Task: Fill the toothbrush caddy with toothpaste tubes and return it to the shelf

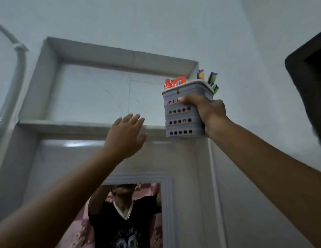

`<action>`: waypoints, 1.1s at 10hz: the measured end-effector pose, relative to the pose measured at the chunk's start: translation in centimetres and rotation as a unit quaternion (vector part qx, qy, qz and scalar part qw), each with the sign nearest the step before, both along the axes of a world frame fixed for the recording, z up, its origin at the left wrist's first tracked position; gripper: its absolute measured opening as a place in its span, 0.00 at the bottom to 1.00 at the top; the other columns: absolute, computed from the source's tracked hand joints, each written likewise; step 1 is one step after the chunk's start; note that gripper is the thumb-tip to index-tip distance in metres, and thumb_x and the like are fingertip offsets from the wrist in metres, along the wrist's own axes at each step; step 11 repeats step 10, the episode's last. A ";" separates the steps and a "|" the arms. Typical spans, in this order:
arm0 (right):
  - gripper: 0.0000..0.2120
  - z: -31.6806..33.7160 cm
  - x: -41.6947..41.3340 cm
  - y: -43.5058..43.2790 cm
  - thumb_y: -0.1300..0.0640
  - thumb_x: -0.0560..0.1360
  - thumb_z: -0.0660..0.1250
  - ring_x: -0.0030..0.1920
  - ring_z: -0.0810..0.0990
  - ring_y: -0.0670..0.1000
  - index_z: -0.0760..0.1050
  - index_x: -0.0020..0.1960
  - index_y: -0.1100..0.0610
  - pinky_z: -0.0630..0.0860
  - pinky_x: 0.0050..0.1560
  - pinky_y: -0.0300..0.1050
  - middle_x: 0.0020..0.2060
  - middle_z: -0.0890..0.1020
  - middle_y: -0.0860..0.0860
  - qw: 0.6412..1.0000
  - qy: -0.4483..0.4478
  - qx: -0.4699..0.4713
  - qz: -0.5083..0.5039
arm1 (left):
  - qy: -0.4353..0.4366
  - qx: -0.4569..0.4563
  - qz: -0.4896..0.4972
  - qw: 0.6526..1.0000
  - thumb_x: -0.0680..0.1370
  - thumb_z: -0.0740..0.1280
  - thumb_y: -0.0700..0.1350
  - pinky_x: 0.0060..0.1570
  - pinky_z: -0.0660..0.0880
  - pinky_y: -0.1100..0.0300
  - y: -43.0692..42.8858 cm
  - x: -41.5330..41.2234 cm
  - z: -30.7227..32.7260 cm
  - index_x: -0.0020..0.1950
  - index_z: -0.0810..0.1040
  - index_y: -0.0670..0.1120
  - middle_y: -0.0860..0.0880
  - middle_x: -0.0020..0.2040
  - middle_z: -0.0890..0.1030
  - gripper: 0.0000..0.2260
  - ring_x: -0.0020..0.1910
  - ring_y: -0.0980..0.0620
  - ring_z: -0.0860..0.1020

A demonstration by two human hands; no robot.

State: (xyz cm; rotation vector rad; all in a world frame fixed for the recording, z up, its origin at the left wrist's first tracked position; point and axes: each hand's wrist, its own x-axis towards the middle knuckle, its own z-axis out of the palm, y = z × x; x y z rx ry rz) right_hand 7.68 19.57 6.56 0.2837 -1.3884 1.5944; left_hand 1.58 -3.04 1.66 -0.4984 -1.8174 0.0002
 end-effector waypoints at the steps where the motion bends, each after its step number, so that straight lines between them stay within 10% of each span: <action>1: 0.54 3.6 0.4 -1.3 0.37 0.38 0.80 0.49 0.82 0.56 0.72 0.61 0.56 0.85 0.44 0.55 0.55 0.77 0.53 0.997 -0.003 0.011 -0.074 | -0.037 -0.018 0.042 0.998 0.81 0.55 0.57 0.77 0.52 0.46 -0.5 -2.6 0.2 0.79 0.55 0.48 0.47 0.80 0.57 0.29 0.79 0.47 0.55; 11: 0.58 2.7 -11.8 -3.1 0.31 0.63 0.76 0.73 0.62 0.61 0.53 0.78 0.59 0.62 0.68 0.59 0.75 0.63 0.60 0.912 -0.057 0.089 -0.397 | -0.027 0.025 0.027 0.999 0.78 0.62 0.55 0.77 0.50 0.49 -0.4 -4.2 -1.3 0.80 0.46 0.49 0.46 0.81 0.50 0.37 0.80 0.46 0.48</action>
